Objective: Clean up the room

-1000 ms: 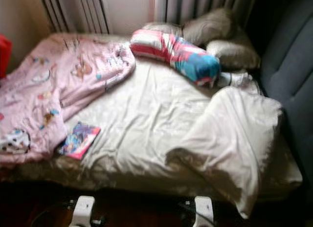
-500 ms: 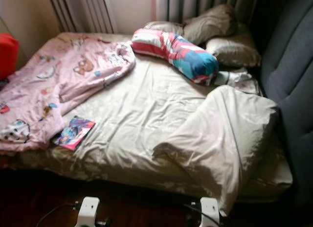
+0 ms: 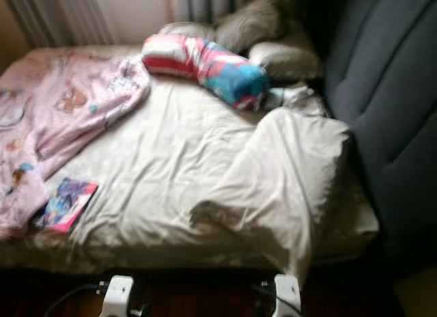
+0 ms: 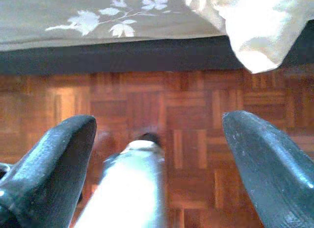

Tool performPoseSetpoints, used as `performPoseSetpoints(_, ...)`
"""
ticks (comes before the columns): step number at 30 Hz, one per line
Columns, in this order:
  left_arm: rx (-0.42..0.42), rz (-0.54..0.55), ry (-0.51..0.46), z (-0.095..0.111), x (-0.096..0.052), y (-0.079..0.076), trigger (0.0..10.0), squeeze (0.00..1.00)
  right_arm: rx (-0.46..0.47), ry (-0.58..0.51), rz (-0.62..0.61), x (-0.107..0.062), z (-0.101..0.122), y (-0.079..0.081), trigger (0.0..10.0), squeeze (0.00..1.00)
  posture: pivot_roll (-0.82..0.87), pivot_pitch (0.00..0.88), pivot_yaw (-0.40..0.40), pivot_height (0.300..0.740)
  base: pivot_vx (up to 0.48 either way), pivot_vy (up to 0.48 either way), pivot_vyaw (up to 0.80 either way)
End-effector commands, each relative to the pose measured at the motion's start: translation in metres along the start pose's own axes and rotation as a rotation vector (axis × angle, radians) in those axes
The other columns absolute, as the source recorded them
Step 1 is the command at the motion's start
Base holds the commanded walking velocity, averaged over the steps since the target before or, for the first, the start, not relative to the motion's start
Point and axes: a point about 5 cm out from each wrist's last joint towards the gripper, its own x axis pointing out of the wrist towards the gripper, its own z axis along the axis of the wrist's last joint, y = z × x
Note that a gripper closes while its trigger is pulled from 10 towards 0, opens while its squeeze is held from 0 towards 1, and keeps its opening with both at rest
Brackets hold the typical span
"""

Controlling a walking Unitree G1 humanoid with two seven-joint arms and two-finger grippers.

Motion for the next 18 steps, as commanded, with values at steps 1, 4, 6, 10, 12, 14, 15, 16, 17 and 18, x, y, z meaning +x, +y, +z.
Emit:
performPoseSetpoints(1,0.014,-0.017,0.028,-0.0089,-0.0019,-0.0041,10.0,0.00,0.009,-0.001,-0.016,-0.0008,-0.0005,-0.0049,10.0,0.00,0.03,0.067,0.013,0.740,0.000,-0.379,0.00)
performPoseSetpoints(4,0.014,-0.016,0.030,-0.0094,-0.0021,-0.0035,10.0,0.00,0.010,-0.002,-0.014,-0.0007,-0.0005,-0.0045,10.0,0.00,0.04,0.071,0.013,0.740,0.000,-0.376,0.00)
performPoseSetpoints(6,0.014,-0.014,0.030,-0.0097,-0.0022,-0.0032,10.0,0.00,0.009,-0.001,-0.013,-0.0007,-0.0005,-0.0044,10.0,0.00,0.04,0.071,0.013,0.740,0.000,-0.375,0.00)
performPoseSetpoints(10,0.006,-0.001,0.036,-0.0104,-0.0023,-0.0015,10.0,0.00,0.008,0.000,-0.011,-0.0007,-0.0004,-0.0042,10.0,0.00,0.04,0.074,0.013,0.740,0.000,-0.089,0.00)
performPoseSetpoints(12,0.003,0.001,0.034,-0.0103,-0.0024,-0.0010,10.0,0.00,0.009,-0.001,-0.012,-0.0006,-0.0003,-0.0042,10.0,0.00,0.04,0.074,0.013,0.740,0.000,0.000,0.00)
performPoseSetpoints(14,-0.001,0.005,0.030,-0.0100,-0.0024,-0.0006,10.0,0.00,0.010,-0.001,-0.012,-0.0006,-0.0002,-0.0041,10.0,0.00,0.04,0.077,0.013,0.740,0.000,0.000,0.00)
performPoseSetpoints(15,-0.004,0.007,0.029,-0.0098,-0.0024,-0.0004,10.0,0.00,0.010,-0.002,-0.012,-0.0006,-0.0001,-0.0041,10.0,0.00,0.04,0.078,0.013,0.740,0.000,0.000,0.00)
performPoseSetpoints(16,-0.005,0.008,0.029,-0.0098,-0.0024,-0.0002,10.0,0.00,0.010,-0.004,-0.014,-0.0006,0.0002,-0.0042,10.0,0.00,0.04,0.078,0.013,0.740,0.000,0.000,0.00)
performPoseSetpoints(17,-0.010,0.007,0.031,-0.0098,-0.0024,0.0001,10.0,0.00,0.010,-0.010,-0.021,-0.0006,0.0008,-0.0045,10.0,0.00,0.03,0.081,0.015,0.740,0.000,0.000,0.00)
performPoseSetpoints(18,-0.011,0.006,0.031,-0.0098,-0.0024,0.0002,10.0,0.00,0.010,-0.012,-0.024,-0.0005,0.0010,-0.0045,10.0,0.00,0.03,0.081,0.015,0.740,0.000,0.000,0.00)
